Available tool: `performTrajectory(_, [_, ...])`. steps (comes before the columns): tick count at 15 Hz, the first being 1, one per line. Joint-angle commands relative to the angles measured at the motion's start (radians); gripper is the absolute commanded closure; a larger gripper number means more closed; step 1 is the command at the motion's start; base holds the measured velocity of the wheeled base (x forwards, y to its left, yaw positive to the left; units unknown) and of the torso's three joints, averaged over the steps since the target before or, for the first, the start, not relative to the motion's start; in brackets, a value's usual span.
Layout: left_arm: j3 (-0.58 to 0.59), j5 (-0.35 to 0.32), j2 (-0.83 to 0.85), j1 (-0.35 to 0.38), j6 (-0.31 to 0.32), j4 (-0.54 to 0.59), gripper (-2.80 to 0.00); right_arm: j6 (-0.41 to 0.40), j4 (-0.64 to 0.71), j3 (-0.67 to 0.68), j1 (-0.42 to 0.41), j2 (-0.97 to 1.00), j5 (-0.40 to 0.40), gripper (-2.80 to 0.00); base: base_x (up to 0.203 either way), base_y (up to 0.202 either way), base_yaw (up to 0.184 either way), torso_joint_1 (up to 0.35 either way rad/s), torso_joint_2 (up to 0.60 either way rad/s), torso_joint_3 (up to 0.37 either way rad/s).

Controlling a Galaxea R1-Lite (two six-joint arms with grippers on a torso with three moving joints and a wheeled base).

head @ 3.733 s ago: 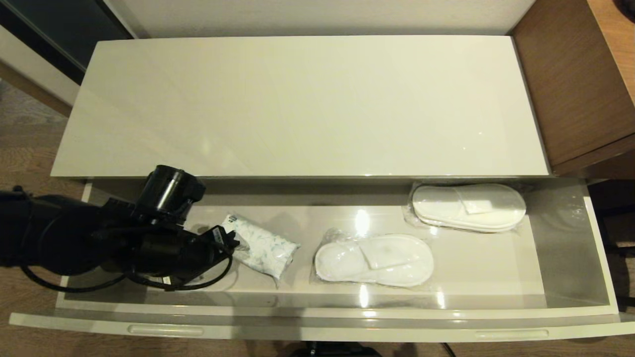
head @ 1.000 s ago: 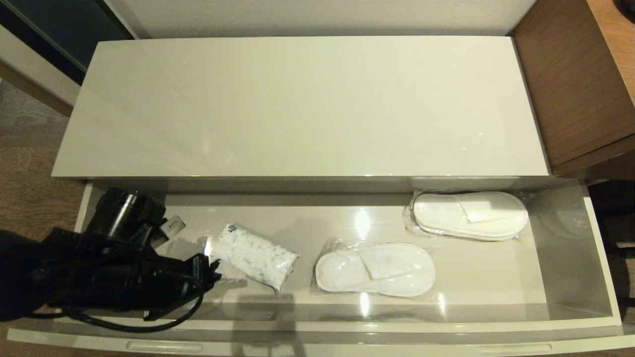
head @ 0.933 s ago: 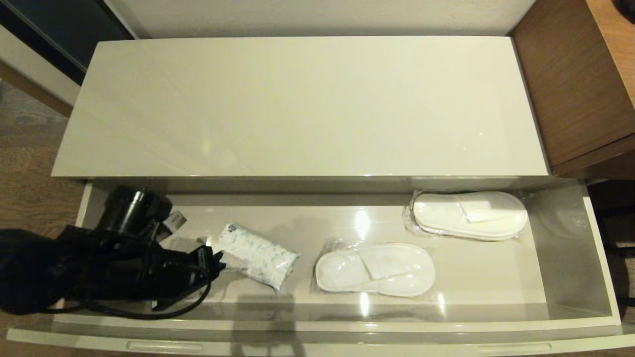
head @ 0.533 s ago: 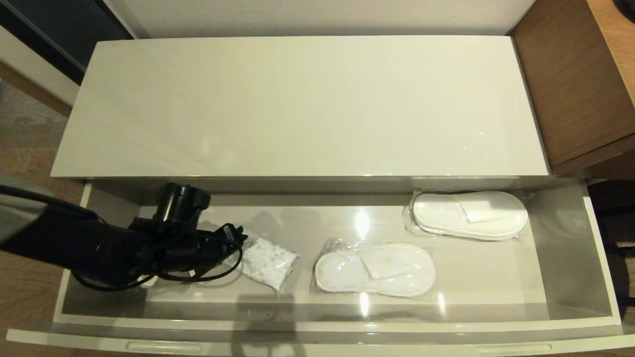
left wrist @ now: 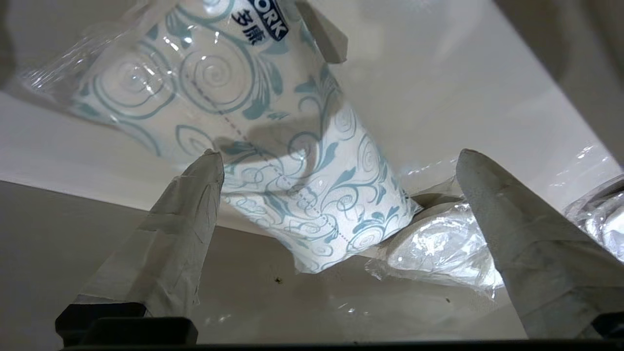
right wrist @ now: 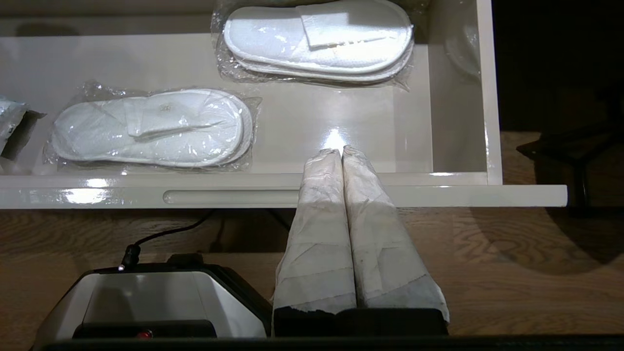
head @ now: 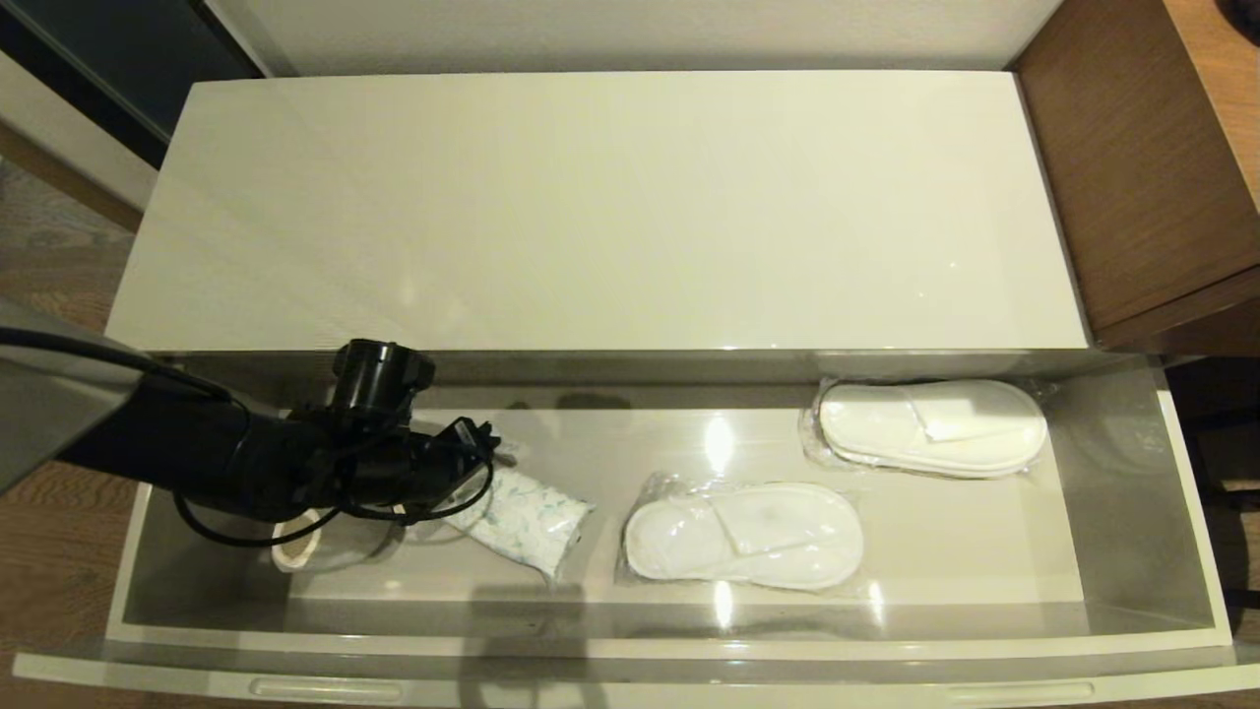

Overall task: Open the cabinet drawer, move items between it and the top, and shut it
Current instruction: Take out the tissue from the drawer

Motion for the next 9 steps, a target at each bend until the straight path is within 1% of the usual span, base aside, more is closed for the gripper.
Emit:
performTrajectory(1, [-0.007, 0.000, 0.004, 0.001, -0.005, -0.001, -2.80, 0.000, 0.000, 0.002, -0.001, 0.001, 0.000, 0.00, 0.000, 0.000, 0.000, 0.000, 0.00, 0.000])
performTrajectory(9, [-0.034, 0.002, 0.007, 0.005, -0.005, 0.004, -2.80, -0.002, 0.000, 0.002, -0.001, 0.001, 0.000, 0.00, 0.000, 0.000, 0.000, 0.000, 0.00, 0.000])
